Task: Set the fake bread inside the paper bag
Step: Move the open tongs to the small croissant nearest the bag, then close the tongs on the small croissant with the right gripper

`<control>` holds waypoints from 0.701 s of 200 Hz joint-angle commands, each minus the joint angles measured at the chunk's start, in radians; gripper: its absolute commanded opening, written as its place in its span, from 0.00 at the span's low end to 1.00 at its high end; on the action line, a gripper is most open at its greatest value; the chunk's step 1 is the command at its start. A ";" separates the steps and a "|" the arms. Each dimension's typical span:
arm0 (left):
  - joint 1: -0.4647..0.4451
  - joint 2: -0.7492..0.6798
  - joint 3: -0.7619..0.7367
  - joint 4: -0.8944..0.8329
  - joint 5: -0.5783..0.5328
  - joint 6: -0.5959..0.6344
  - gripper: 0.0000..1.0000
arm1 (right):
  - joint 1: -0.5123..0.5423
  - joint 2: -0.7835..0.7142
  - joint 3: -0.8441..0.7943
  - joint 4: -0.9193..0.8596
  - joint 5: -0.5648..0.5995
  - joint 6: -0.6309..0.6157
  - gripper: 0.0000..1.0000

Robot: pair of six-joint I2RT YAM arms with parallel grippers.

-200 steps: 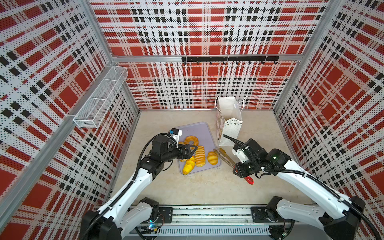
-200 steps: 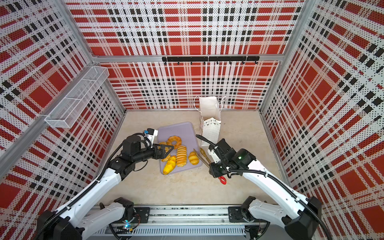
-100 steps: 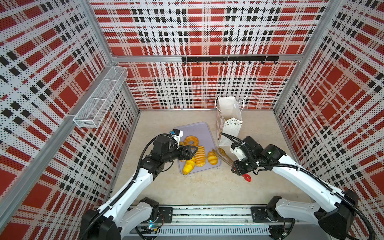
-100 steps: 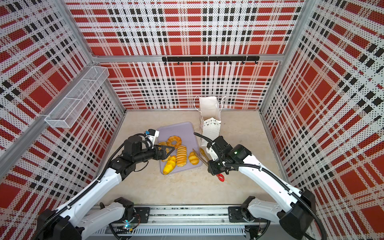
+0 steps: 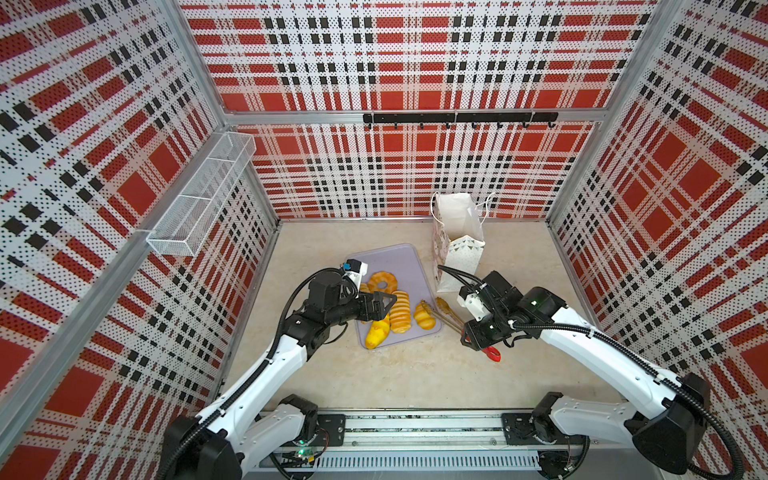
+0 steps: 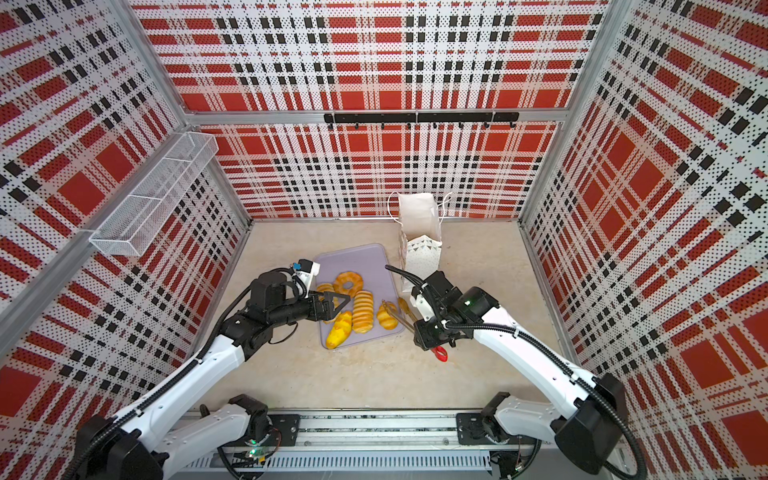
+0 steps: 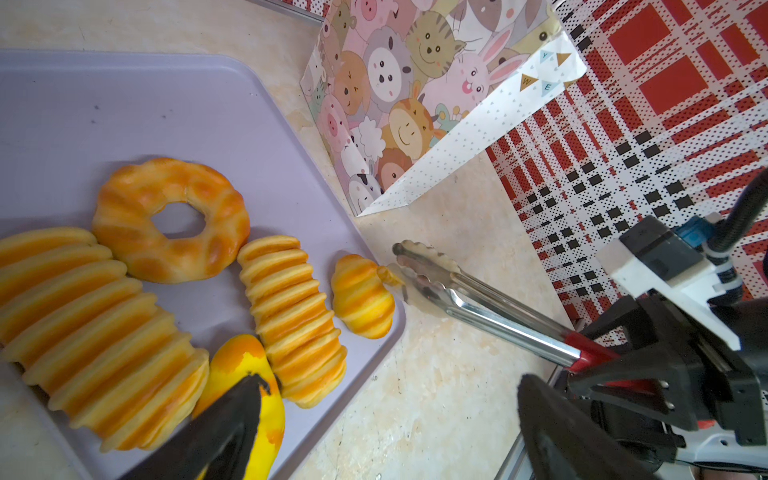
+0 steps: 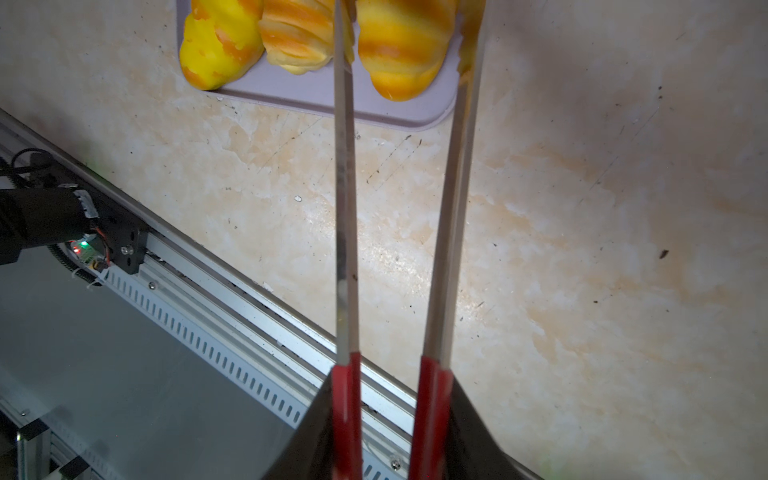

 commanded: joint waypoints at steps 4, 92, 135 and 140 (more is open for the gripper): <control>-0.005 0.001 0.000 -0.004 0.003 0.013 0.98 | -0.007 0.004 0.009 0.011 -0.010 -0.015 0.37; -0.005 0.005 0.002 -0.007 0.001 0.013 0.98 | -0.016 0.038 -0.006 0.020 -0.005 -0.020 0.34; -0.001 0.010 0.003 -0.009 0.004 0.016 0.98 | -0.016 0.066 -0.017 0.054 -0.025 -0.018 0.34; 0.000 0.010 0.003 -0.009 0.004 0.017 0.98 | -0.015 0.071 -0.017 0.056 -0.033 -0.019 0.34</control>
